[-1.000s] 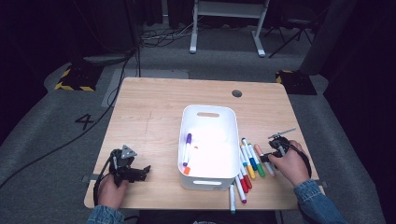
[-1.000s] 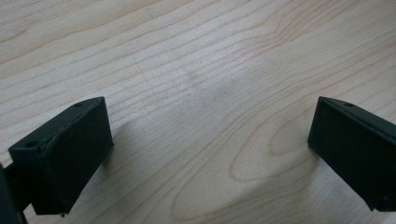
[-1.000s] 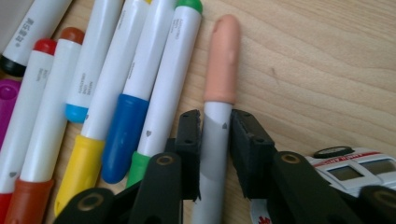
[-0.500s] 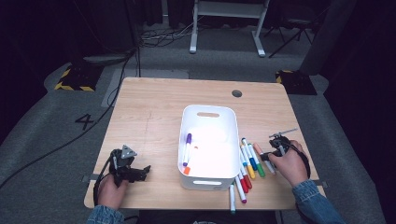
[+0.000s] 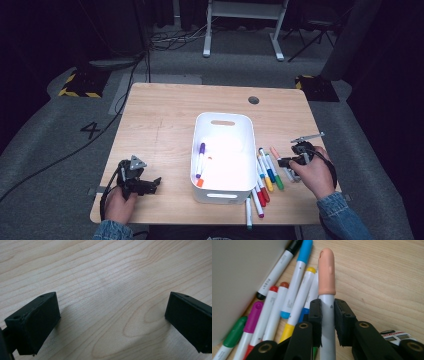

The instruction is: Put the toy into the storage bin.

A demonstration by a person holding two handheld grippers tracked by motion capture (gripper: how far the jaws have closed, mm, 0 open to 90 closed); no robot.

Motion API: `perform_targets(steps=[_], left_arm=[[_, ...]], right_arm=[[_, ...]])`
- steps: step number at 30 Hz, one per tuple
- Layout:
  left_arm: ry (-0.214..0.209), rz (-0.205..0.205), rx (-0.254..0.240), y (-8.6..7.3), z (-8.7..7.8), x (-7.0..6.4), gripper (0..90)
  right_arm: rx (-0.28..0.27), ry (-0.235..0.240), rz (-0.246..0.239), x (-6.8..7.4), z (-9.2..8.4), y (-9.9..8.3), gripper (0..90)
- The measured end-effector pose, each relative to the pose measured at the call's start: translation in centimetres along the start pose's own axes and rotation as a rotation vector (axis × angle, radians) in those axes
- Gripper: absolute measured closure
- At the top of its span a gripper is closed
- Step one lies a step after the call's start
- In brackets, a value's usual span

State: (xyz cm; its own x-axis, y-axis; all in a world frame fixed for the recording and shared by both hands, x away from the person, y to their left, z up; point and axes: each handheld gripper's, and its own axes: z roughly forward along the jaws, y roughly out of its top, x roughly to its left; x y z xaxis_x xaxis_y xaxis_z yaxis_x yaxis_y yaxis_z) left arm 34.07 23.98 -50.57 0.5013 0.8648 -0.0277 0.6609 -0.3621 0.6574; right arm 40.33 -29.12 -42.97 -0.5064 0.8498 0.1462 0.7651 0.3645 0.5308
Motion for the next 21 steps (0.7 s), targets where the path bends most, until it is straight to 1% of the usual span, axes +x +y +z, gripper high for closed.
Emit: perform_targets(steps=[4,7,10,12,13,21], left_arm=[[0.000,0.000,0.000,0.0,0.0,0.0,0.0],[0.000,0.000,0.000,0.0,0.0,0.0,0.0],[0.001,0.000,0.001,0.0,0.0,0.0,0.0],[0.000,0.000,0.000,0.0,0.0,0.0,0.0],[0.000,0.000,0.000,0.0,0.0,0.0,0.0],[0.001,0.000,0.001,0.0,0.0,0.0,0.0]], right_arm=[[-0.030,0.016,-0.014,0.7,-1.0,0.4,77.0],[-0.054,0.044,-0.018,1.2,-1.9,0.7,77.0],[-0.075,0.054,-0.029,1.9,-2.7,1.0,76.9],[-0.093,0.060,-0.049,2.3,-3.3,1.2,77.0],[-0.098,0.067,-0.048,2.6,-3.6,1.3,76.9],[-0.151,0.161,-0.081,4.9,-5.8,2.1,76.9]])
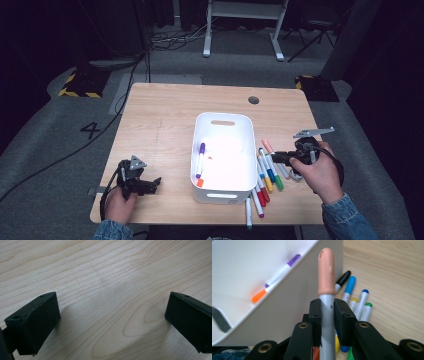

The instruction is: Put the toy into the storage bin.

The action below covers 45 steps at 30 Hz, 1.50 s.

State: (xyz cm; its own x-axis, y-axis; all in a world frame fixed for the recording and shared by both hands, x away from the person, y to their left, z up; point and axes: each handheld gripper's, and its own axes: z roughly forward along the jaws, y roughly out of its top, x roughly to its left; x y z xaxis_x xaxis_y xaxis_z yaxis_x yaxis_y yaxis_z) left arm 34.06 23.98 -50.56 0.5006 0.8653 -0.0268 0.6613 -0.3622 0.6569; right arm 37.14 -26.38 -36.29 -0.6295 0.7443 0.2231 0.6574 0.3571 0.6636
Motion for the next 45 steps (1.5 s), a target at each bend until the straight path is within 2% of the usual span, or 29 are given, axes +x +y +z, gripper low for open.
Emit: perform_targets(steps=[7,14,27,36,45], left_arm=[[-0.001,0.000,0.000,0.0,0.0,0.0,0.0],[0.000,0.001,0.002,0.0,0.0,0.0,0.0],[-0.001,0.000,-0.001,0.0,0.0,0.0,0.0],[0.000,0.000,0.000,0.0,0.0,0.0,0.0],[-0.001,0.000,-0.001,0.0,0.0,0.0,0.0]], right_arm=[[-0.028,0.065,-0.046,2.5,-0.9,1.1,76.9],[-0.027,0.121,-0.099,5.0,-1.2,1.7,76.9],[-0.023,0.206,-0.173,8.2,-0.1,3.3,76.9],[-0.018,0.251,-0.192,9.7,1.3,3.8,76.9],[0.003,0.263,-0.191,9.7,2.9,3.6,76.9]])
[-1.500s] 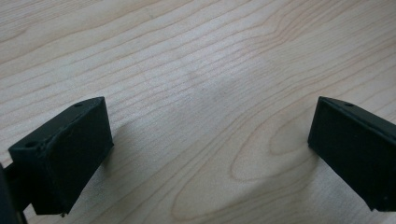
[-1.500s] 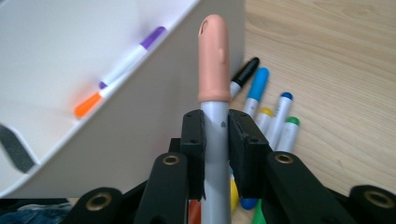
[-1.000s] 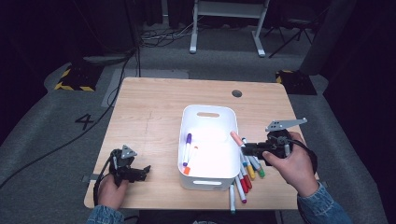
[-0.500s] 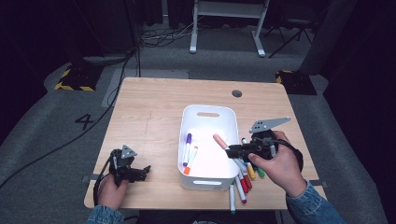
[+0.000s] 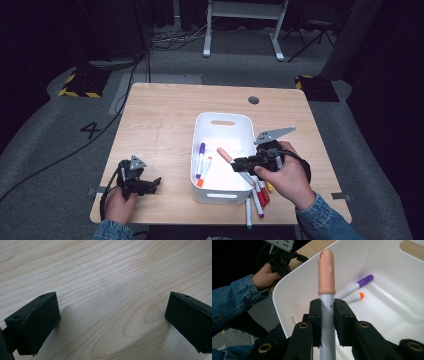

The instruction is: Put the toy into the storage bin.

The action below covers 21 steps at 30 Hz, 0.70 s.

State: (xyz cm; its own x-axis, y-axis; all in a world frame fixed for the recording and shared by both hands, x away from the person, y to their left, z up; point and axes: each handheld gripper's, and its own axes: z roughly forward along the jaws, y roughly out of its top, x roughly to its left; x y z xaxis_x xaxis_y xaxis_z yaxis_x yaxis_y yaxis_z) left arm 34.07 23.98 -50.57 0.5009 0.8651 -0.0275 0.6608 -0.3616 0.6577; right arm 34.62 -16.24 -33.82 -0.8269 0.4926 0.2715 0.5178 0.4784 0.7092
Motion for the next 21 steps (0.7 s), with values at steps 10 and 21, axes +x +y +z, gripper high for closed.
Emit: perform_targets(steps=[10,21], left_arm=[[0.000,0.000,0.000,0.0,0.0,0.0,0.0],[0.001,0.000,0.001,0.0,0.0,0.0,0.0]], right_arm=[[0.031,-0.005,0.001,-0.3,1.4,-0.4,76.9],[0.104,-0.037,-0.006,-0.7,2.9,-0.9,76.7]])
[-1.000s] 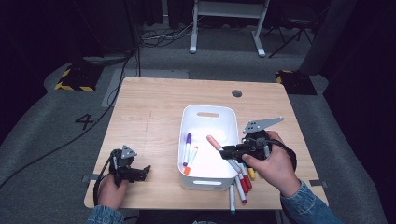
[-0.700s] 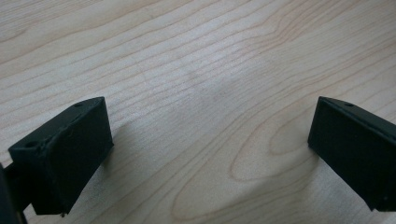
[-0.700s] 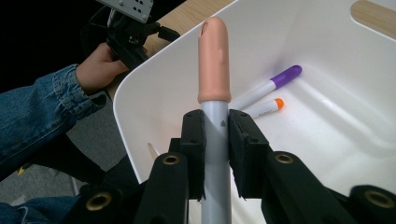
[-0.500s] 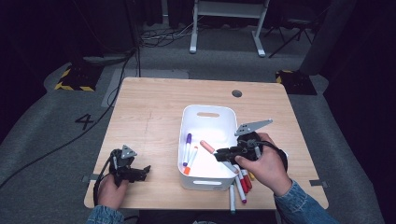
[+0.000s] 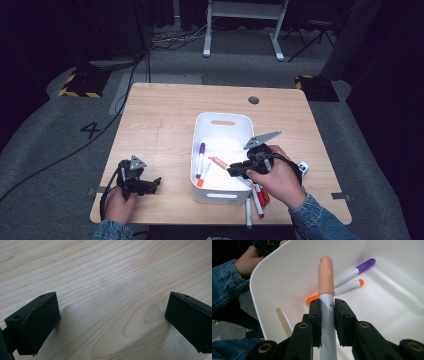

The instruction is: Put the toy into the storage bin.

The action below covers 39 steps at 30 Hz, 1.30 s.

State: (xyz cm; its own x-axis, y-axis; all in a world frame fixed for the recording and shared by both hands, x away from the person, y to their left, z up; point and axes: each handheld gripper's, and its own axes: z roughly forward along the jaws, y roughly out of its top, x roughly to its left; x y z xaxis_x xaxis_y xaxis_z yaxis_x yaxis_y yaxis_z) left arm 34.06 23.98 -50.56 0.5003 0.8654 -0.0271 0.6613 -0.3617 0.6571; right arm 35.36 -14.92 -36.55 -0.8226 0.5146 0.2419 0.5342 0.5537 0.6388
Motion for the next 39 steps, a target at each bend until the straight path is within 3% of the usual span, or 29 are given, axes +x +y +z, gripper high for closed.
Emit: perform_targets(steps=[2,6,8,11,17,19,24,33,34,39], left_arm=[[-0.001,0.001,0.000,0.0,0.0,0.0,0.0],[0.000,0.000,0.000,0.0,0.0,0.0,0.0],[0.000,0.002,0.000,0.0,0.0,0.0,0.0],[-0.001,0.001,-0.001,0.0,0.0,0.0,0.0],[-0.001,0.000,0.000,0.0,0.0,0.0,0.0],[-0.001,0.000,-0.001,0.0,0.0,0.0,0.0],[0.000,0.000,0.000,0.0,0.0,0.0,0.0],[-0.006,-0.001,0.000,0.0,0.0,0.0,0.0],[0.000,0.002,0.000,0.0,0.0,0.0,0.0],[-0.003,0.000,0.000,0.0,0.0,0.0,0.0]], right_arm=[[0.014,-0.008,0.017,0.2,0.2,0.0,76.7],[0.024,-0.029,-0.011,0.1,0.5,-0.1,76.6],[0.043,-0.045,-0.003,0.2,0.5,0.0,76.5],[0.043,-0.052,-0.020,0.3,0.6,0.0,76.5],[0.052,-0.061,-0.004,0.4,0.6,0.1,76.1],[0.050,-0.060,-0.001,0.4,0.6,0.0,72.0],[0.002,-0.072,0.001,0.3,0.1,-0.1,63.6],[-0.068,-0.100,0.013,-0.4,-1.7,-0.2,61.9],[-0.085,-0.118,0.026,-1.0,-2.7,-0.4,62.0],[-0.101,-0.150,0.048,-1.8,-3.9,-0.8,62.5]])
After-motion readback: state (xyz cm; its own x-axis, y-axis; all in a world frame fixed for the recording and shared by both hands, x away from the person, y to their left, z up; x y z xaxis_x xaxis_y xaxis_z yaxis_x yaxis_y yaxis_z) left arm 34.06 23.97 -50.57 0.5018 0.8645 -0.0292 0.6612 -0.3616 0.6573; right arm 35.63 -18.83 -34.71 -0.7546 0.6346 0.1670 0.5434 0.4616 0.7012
